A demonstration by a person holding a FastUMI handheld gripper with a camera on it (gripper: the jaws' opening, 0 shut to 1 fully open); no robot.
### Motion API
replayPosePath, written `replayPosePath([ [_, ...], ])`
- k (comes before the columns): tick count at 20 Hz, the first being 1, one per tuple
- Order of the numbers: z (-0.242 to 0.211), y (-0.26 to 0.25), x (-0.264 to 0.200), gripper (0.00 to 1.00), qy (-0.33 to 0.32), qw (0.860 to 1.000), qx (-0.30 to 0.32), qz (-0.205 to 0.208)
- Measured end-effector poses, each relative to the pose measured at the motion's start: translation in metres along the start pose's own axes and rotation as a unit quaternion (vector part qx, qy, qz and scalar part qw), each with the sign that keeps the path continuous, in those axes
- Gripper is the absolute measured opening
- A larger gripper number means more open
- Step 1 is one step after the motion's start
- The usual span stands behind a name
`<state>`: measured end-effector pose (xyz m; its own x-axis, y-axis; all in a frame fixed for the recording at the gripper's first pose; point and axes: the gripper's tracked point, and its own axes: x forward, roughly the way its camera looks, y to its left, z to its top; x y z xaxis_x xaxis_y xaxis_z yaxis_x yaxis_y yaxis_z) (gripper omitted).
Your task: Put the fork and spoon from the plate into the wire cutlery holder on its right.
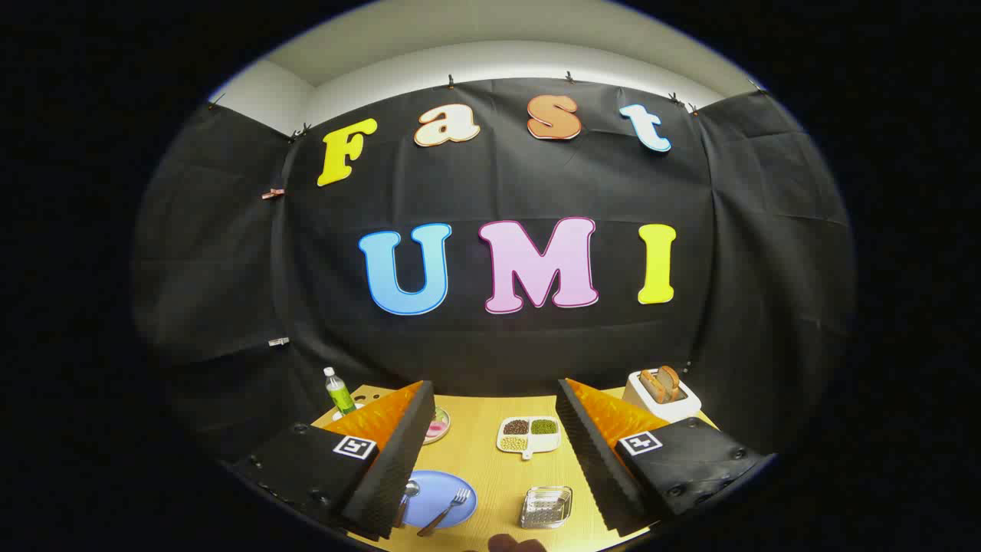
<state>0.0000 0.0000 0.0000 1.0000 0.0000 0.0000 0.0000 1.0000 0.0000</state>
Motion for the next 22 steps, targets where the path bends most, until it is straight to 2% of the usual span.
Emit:
replayPosePath([
  [22,-0.035,0.005,0.021,0.99,0.055,0.998,0.002,-0.006],
])
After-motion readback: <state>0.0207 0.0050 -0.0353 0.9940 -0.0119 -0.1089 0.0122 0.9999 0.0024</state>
